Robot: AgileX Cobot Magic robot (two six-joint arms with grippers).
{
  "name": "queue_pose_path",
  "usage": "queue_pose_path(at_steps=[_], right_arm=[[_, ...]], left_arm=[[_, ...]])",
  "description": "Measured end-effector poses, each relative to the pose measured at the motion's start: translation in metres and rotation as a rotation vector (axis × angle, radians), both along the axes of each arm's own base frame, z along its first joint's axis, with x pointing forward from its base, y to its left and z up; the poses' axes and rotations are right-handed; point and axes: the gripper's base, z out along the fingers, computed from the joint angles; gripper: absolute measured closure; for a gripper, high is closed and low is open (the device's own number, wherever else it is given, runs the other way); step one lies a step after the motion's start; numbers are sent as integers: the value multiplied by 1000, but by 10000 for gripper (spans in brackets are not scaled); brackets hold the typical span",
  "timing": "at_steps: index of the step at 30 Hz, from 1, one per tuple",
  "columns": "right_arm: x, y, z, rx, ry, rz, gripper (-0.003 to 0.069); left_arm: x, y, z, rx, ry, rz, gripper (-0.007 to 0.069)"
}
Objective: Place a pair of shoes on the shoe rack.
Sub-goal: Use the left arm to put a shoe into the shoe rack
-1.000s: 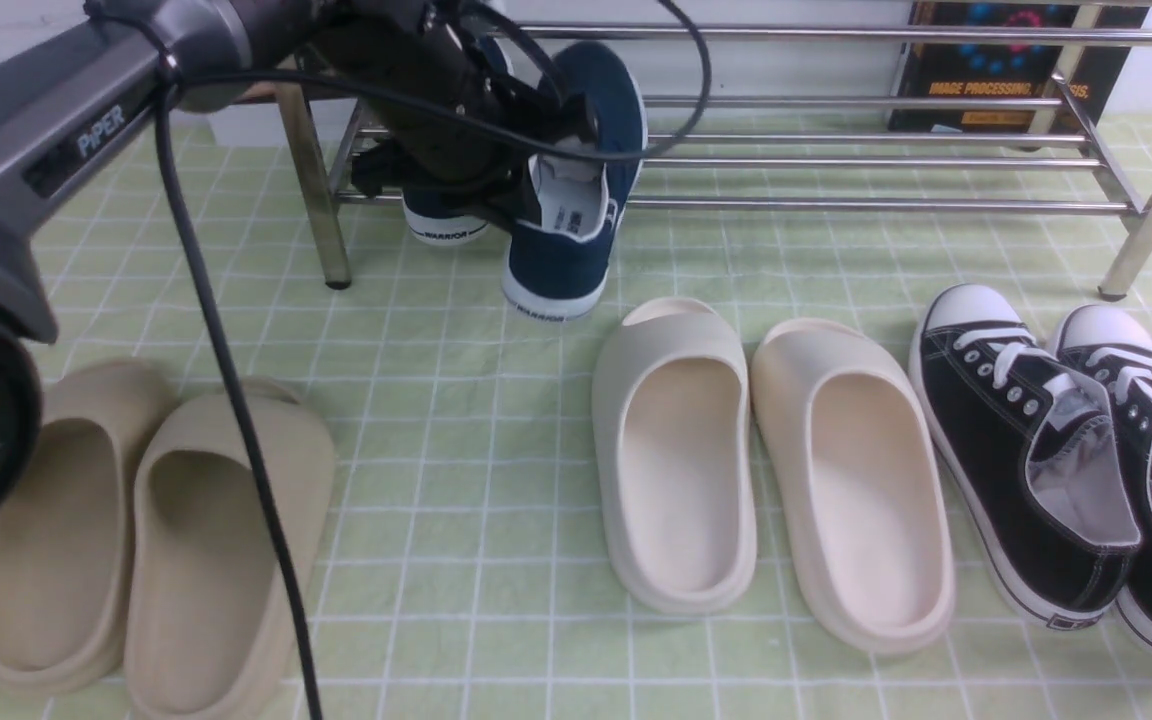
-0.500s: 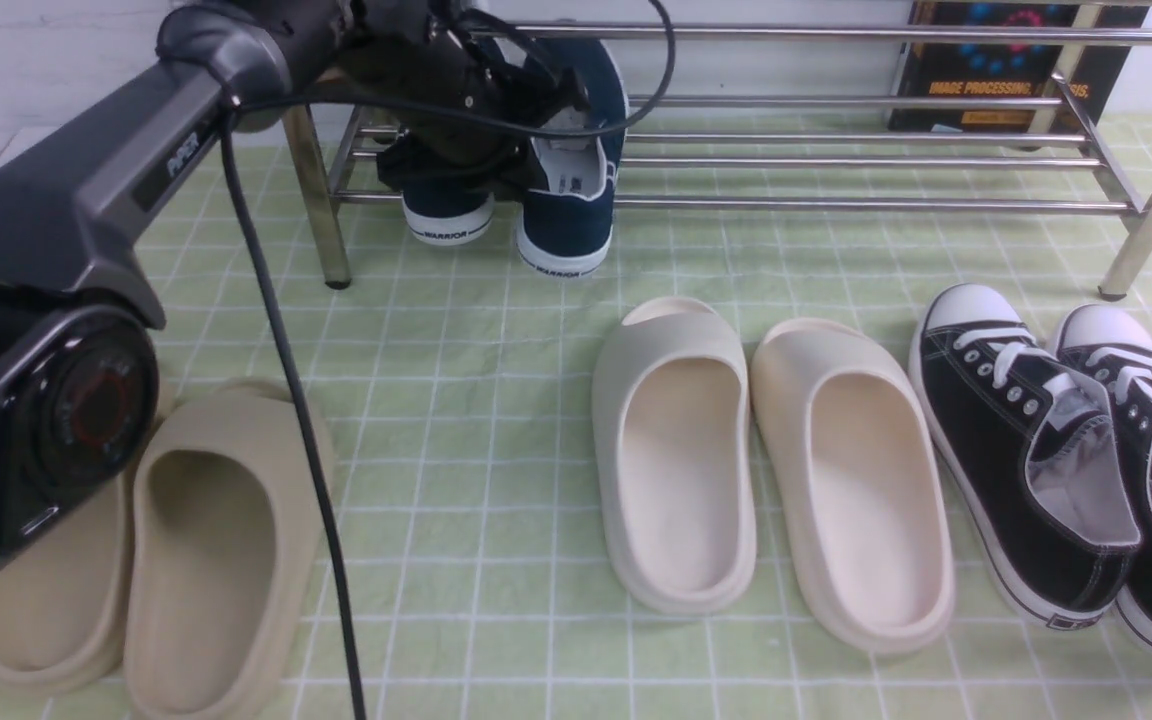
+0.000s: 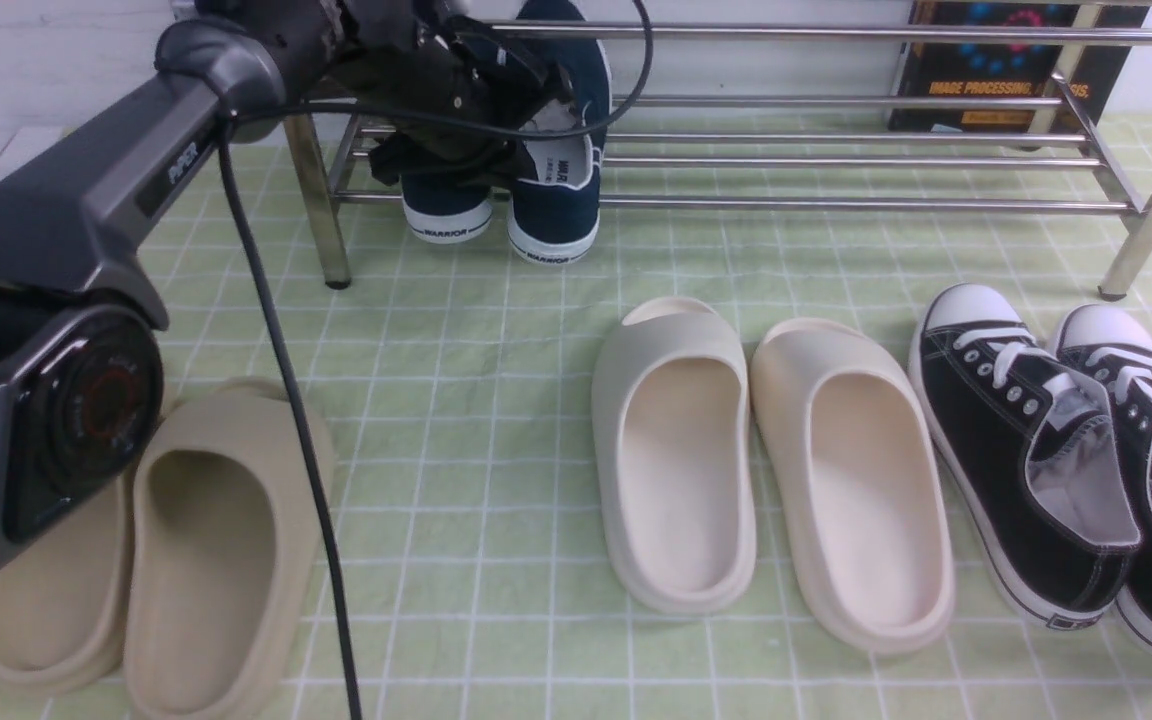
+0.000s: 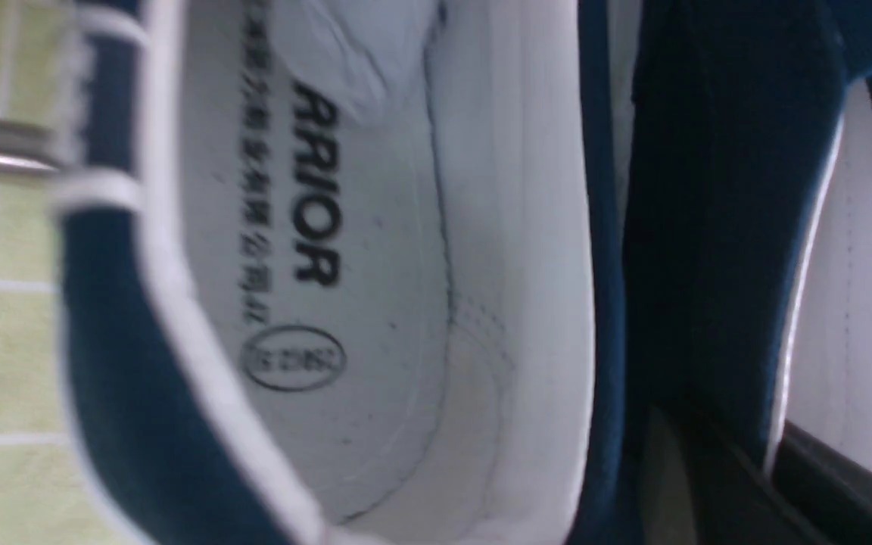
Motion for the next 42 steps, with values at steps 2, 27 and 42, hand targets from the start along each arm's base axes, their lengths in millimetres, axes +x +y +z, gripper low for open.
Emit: queue_pose_path(at_steps=[2,27,42], right_arm=[[0,0,0,0,0,0,419],[0,0,0,0,0,0,419],[0,0,0,0,0,0,419]], left_arm=[[0,-1,0,-9,-3,-14,613],[-15,5,50,14,-123,-30,417],[-66,-49,26,345,84,-334,596]])
